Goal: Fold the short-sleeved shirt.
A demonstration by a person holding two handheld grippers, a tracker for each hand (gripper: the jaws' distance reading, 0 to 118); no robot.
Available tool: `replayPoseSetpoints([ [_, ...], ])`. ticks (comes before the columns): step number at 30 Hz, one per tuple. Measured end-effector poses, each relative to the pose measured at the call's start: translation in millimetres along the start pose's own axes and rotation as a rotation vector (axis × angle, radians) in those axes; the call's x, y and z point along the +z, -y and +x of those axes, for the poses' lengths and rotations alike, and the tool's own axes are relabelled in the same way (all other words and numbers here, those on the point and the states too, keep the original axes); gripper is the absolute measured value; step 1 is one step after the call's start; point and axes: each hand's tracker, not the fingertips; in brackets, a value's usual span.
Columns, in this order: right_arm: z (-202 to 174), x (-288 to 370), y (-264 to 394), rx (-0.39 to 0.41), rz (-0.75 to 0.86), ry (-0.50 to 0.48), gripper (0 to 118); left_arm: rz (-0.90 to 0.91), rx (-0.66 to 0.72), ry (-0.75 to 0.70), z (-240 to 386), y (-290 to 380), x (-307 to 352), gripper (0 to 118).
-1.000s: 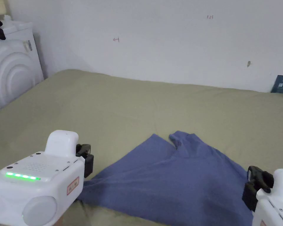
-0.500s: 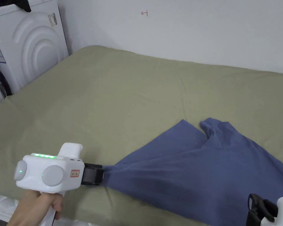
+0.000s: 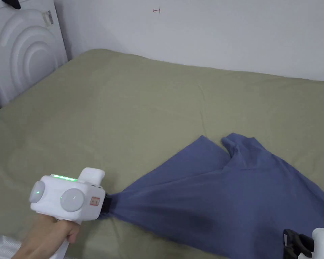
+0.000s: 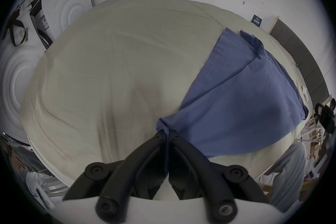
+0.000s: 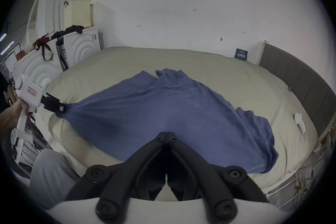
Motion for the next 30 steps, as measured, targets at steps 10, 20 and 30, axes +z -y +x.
replayPoseSetpoints([
  [10, 87, -106, -65, 0.007, -0.105, 0.056, 2, 0.025, 0.067, 0.025, -6, 0, -2, 1],
  [20, 150, -296, -140, 0.048, -0.283, 0.107, 58, 0.029, 0.104, 0.030, -2, -4, -2, 1],
  [30, 148, -324, -133, 0.017, -0.432, 0.052, 72, 0.010, 0.073, 0.019, 4, -7, -7, 1],
])
